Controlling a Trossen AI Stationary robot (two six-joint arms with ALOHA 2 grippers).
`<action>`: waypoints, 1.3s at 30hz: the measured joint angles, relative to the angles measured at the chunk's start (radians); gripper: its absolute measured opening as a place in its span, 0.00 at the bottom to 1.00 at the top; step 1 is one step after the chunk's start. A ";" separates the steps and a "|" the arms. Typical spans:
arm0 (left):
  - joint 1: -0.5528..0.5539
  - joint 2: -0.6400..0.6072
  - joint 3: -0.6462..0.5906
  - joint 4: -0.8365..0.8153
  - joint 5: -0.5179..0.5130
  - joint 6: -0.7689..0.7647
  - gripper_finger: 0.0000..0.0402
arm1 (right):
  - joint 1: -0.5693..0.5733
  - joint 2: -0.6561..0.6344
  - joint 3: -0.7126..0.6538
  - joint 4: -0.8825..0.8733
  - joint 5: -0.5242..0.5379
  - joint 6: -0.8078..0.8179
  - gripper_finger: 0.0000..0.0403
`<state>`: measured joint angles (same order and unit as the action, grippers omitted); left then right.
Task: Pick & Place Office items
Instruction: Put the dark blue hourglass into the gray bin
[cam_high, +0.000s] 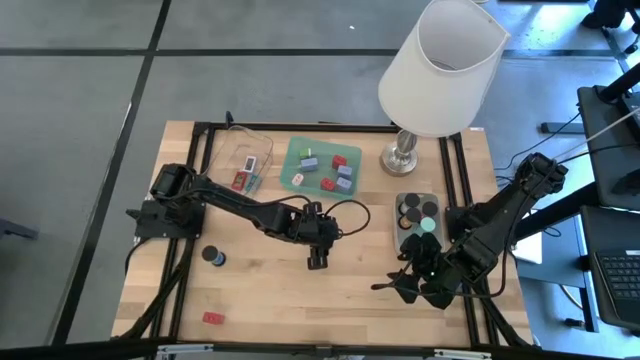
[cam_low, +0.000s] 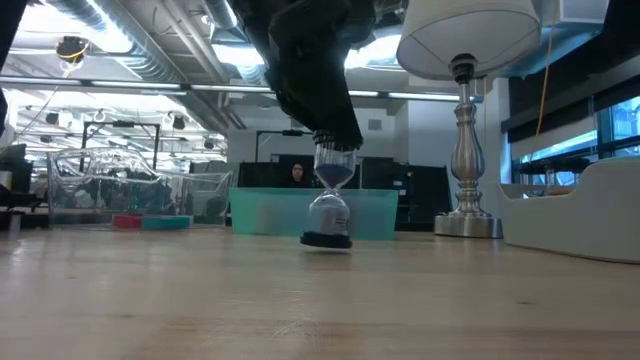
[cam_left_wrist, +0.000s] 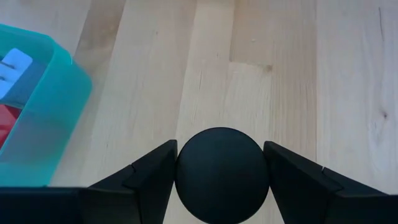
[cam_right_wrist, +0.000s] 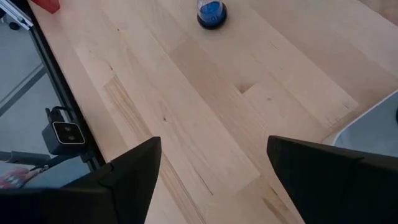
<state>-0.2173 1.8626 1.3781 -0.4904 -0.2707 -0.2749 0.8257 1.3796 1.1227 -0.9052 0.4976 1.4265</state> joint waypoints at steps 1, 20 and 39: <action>-0.001 0.000 0.000 0.000 0.000 -0.001 0.58 | 0.000 0.000 0.000 0.000 0.000 0.000 0.73; -0.018 0.000 0.000 0.032 -0.003 -0.026 0.61 | 0.000 0.000 0.000 0.000 0.000 0.000 0.73; -0.100 -0.253 0.003 -0.130 -0.111 0.007 0.77 | 0.000 0.000 0.000 0.005 0.000 0.000 0.73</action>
<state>-0.3168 1.6092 1.3808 -0.6208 -0.3813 -0.2676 0.8259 1.3796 1.1225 -0.9000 0.4973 1.4265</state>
